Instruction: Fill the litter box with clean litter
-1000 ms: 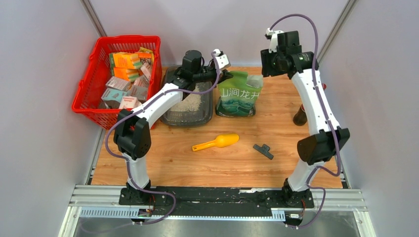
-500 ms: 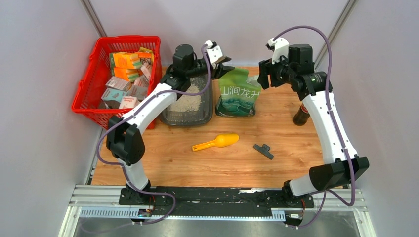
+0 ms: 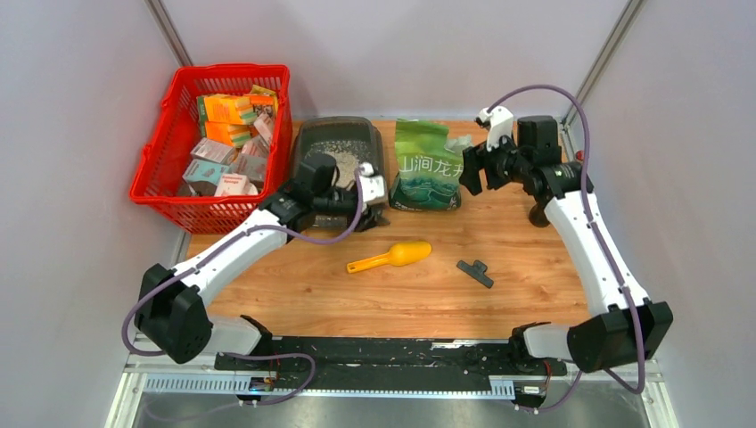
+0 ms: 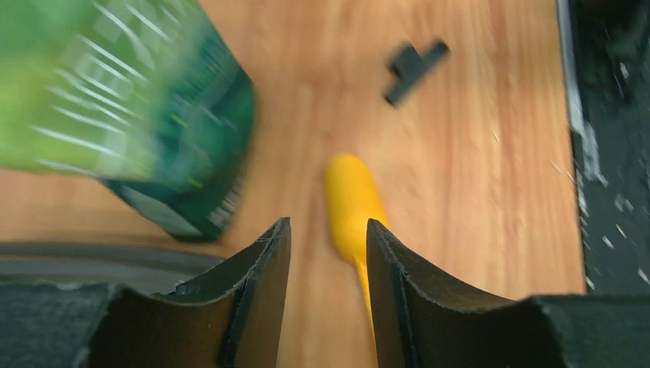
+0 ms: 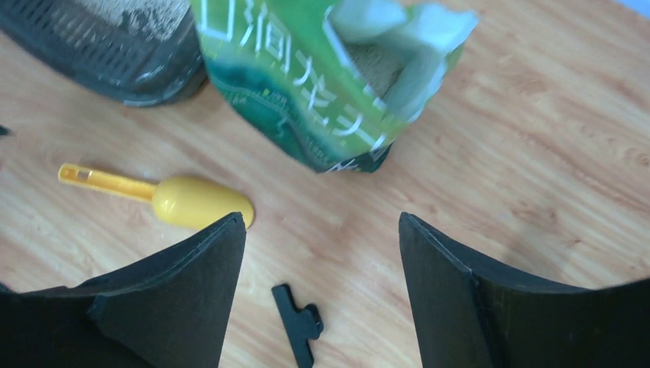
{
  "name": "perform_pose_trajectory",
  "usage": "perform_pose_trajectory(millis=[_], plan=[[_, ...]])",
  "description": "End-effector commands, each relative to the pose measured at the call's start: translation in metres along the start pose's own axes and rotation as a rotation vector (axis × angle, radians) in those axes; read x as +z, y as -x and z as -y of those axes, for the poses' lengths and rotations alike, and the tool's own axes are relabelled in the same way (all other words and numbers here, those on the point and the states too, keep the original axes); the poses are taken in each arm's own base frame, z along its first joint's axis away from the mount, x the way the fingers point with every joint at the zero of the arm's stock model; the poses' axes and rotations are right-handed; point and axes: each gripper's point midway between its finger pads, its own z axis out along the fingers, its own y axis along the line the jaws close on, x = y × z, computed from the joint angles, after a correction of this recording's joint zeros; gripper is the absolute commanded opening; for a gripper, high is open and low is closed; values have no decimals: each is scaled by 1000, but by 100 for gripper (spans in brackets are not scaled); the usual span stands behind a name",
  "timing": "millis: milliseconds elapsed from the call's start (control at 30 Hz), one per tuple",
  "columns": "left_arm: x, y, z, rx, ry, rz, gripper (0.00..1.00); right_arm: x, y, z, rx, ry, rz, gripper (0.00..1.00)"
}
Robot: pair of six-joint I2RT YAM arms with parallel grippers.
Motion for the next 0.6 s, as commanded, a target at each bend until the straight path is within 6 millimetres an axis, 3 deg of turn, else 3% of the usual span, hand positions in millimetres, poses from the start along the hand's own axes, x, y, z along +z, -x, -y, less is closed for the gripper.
perform_pose_trajectory(millis=[0, 33, 100, 133, 167, 333, 367, 433, 567], plan=[[-2, -60, 57, -32, -118, -161, 50, -20, 14, -19, -89, 63, 170, 79], [1, -70, 65, -34, -133, -180, 52, -28, 16, -22, -101, 61, 201, 79], [12, -85, 68, -48, -131, -225, 58, -26, 7, -22, -97, 50, 211, 82], [19, -85, 72, -54, -141, -236, 62, -28, 6, -22, -83, 40, 222, 83], [27, -99, 73, -88, -152, -275, 63, -32, 6, -21, -72, 22, 236, 84], [58, -122, 62, -93, -123, -404, 71, -47, 13, -19, -3, -16, 246, 87], [66, -131, 69, -95, -148, -431, 71, -50, 13, -18, -2, -26, 252, 88], [76, -129, 62, -81, -123, -449, 72, -61, 15, -19, -8, -40, 275, 88], [99, -151, 52, -103, -81, -540, 73, -74, 12, -20, -6, -54, 276, 89]])
